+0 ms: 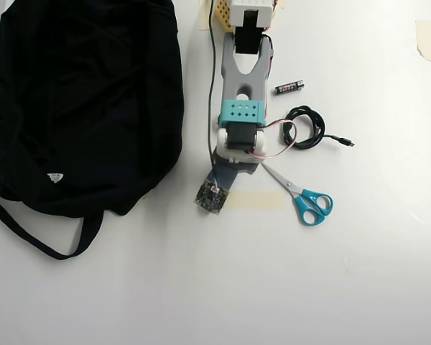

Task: Put the green marker into the black bag

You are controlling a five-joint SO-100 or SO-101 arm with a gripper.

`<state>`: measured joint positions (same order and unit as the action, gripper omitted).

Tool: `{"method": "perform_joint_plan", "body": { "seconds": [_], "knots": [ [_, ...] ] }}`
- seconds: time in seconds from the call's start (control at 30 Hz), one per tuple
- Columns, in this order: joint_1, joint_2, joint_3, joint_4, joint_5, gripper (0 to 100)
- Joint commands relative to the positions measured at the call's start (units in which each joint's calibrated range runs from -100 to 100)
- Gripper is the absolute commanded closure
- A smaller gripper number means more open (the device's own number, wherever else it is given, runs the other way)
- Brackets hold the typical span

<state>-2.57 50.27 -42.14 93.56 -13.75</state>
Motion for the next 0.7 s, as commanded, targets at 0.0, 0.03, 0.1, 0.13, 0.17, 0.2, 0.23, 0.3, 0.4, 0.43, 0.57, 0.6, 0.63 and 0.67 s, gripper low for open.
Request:
{"method": "perform_joint_plan", "body": {
  "seconds": [0.0, 0.03, 0.1, 0.13, 0.17, 0.2, 0.23, 0.3, 0.4, 0.43, 0.57, 0.6, 0.63, 0.67],
  "knots": [
    [-0.9, -1.1, -7.5, 4.5, 0.3, 98],
    [-0.9, -1.1, -8.7, 5.4, 0.3, 98],
    [-1.1, -1.1, -9.9, 5.6, 0.3, 98],
    [-1.2, -1.1, -10.4, 5.6, 0.3, 98],
    [-1.2, -1.1, -11.0, 5.6, 0.3, 98],
    [-1.5, -1.1, -11.5, 5.6, 0.3, 98],
    [-1.8, -1.1, -12.3, 5.6, 0.4, 98],
    [-2.6, -1.1, -14.3, 5.6, 0.4, 98],
    [-3.9, -2.7, -17.9, 5.8, 0.7, 98],
    [-4.2, -3.8, -17.9, 5.8, 1.1, 98],
    [-4.5, -8.3, -17.0, 5.9, 1.6, 98],
    [-4.5, -9.4, -16.4, 5.9, 1.8, 98],
    [-4.3, -10.5, -15.5, 5.9, 1.9, 98],
    [-4.1, -11.8, -14.4, 5.9, 1.9, 98]
  ]
}}
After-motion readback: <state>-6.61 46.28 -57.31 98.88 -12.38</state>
